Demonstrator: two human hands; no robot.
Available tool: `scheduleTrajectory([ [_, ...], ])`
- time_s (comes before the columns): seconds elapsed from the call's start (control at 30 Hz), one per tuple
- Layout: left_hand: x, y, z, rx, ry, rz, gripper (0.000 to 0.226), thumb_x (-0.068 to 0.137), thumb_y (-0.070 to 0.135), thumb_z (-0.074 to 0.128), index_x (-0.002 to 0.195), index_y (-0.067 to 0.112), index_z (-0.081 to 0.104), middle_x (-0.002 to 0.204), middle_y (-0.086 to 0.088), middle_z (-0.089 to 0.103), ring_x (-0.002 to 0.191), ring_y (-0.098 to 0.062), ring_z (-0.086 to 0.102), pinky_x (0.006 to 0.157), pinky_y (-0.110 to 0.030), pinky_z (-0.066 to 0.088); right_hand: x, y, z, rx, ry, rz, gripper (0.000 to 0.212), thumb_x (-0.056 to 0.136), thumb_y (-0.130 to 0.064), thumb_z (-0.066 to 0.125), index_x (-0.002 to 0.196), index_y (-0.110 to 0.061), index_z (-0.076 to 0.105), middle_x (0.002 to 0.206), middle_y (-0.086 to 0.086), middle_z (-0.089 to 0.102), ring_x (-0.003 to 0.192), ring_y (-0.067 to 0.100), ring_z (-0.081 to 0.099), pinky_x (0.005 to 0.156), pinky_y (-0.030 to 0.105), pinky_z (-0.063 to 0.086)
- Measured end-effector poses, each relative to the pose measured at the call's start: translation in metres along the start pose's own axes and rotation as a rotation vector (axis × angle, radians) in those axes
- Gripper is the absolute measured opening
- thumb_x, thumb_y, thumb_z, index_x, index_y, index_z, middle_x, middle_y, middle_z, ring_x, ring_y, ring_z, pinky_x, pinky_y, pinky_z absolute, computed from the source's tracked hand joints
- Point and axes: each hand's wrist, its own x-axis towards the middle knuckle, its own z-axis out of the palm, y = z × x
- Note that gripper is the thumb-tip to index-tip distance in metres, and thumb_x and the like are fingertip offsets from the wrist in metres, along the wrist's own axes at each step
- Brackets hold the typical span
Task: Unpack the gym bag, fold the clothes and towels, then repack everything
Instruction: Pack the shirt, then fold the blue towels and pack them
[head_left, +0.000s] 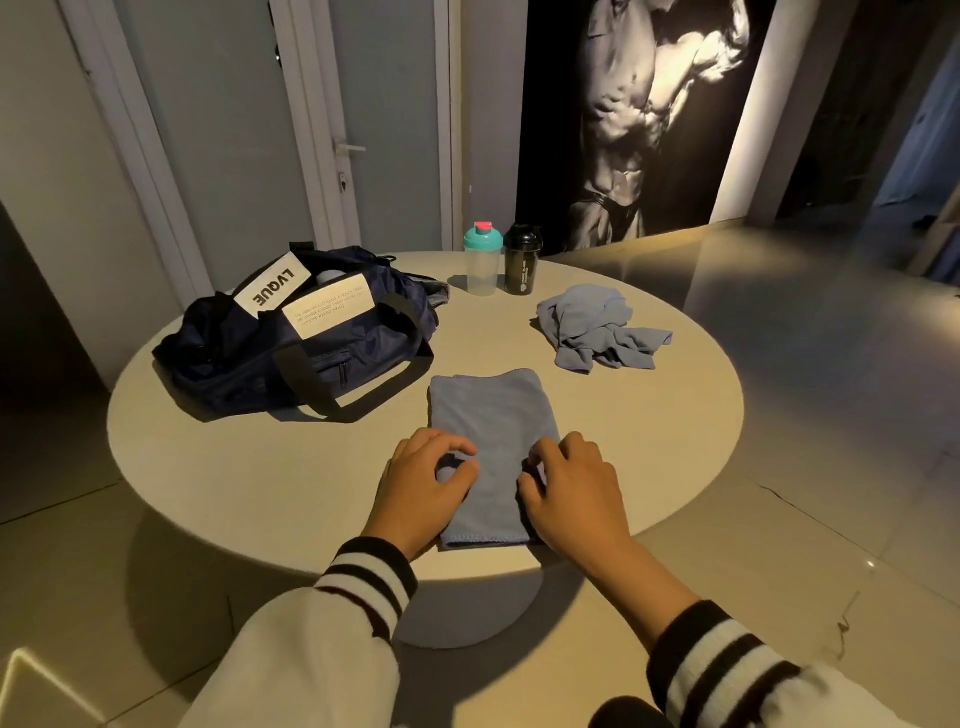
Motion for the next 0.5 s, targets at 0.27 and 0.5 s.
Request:
scheduleTrajectory([
  [0.27, -0.056, 0.015, 0.002, 0.34, -0.2, 0.224, 0.022, 0.099, 0.04, 0.056, 0.12, 0.034, 0.057, 0.131, 0.018, 0.052, 0.125, -0.003, 0.042, 0.105, -0.023, 0.037, -0.045, 0.026, -0.007, 0.293, -0.072, -0.129, 0.035, 0.099, -0.045, 0.048, 0.128, -0.029, 0.06, 0.126, -0.008, 0.057, 0.115, 0.012, 0.051, 0.096, 0.029, 0.044],
  [0.5, -0.083, 0.023, -0.004, 0.348, -0.203, 0.191, 0.047, 0.088, 0.043, 0.074, 0.13, 0.032, 0.057, 0.13, 0.019, 0.05, 0.121, -0.004, 0.037, 0.1, -0.02, 0.031, -0.068, 0.029, -0.018, 0.329, -0.145, -0.238, 0.052, 0.088, -0.054, 0.067, 0.134, -0.031, 0.058, 0.13, -0.006, 0.052, 0.122, 0.013, 0.038, 0.101, 0.024, 0.034],
])
